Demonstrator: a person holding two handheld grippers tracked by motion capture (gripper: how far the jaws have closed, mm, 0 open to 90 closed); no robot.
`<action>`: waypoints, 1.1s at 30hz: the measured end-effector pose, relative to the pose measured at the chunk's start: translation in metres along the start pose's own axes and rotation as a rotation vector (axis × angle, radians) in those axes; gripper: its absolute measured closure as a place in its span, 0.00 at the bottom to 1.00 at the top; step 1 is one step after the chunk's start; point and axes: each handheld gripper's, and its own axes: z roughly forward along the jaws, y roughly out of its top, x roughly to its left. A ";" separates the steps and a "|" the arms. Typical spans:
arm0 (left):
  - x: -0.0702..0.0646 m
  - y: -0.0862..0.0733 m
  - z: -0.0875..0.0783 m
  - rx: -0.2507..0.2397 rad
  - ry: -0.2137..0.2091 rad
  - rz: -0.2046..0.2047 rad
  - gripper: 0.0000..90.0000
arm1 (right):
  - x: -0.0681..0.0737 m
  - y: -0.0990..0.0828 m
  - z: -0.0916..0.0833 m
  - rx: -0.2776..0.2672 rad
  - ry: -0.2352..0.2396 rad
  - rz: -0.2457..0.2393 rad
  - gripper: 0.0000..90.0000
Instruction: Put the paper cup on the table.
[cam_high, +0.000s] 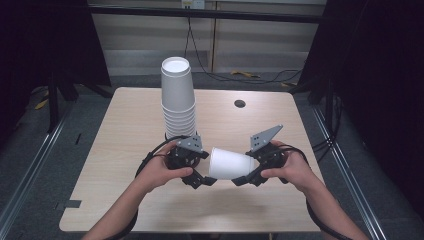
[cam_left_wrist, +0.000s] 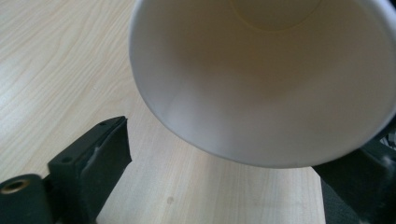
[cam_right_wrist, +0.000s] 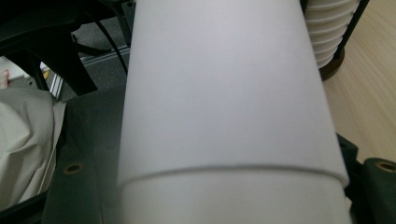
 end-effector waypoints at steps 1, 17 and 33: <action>0.000 0.000 0.000 -0.002 0.000 0.002 0.04 | 0.001 0.000 0.000 0.001 0.004 0.000 0.28; 0.002 0.002 0.003 0.016 -0.026 0.035 0.00 | 0.000 0.004 0.004 0.015 0.030 -0.016 0.28; -0.001 0.002 0.002 -0.020 -0.043 0.081 0.10 | -0.001 0.007 0.011 0.031 0.041 -0.028 0.28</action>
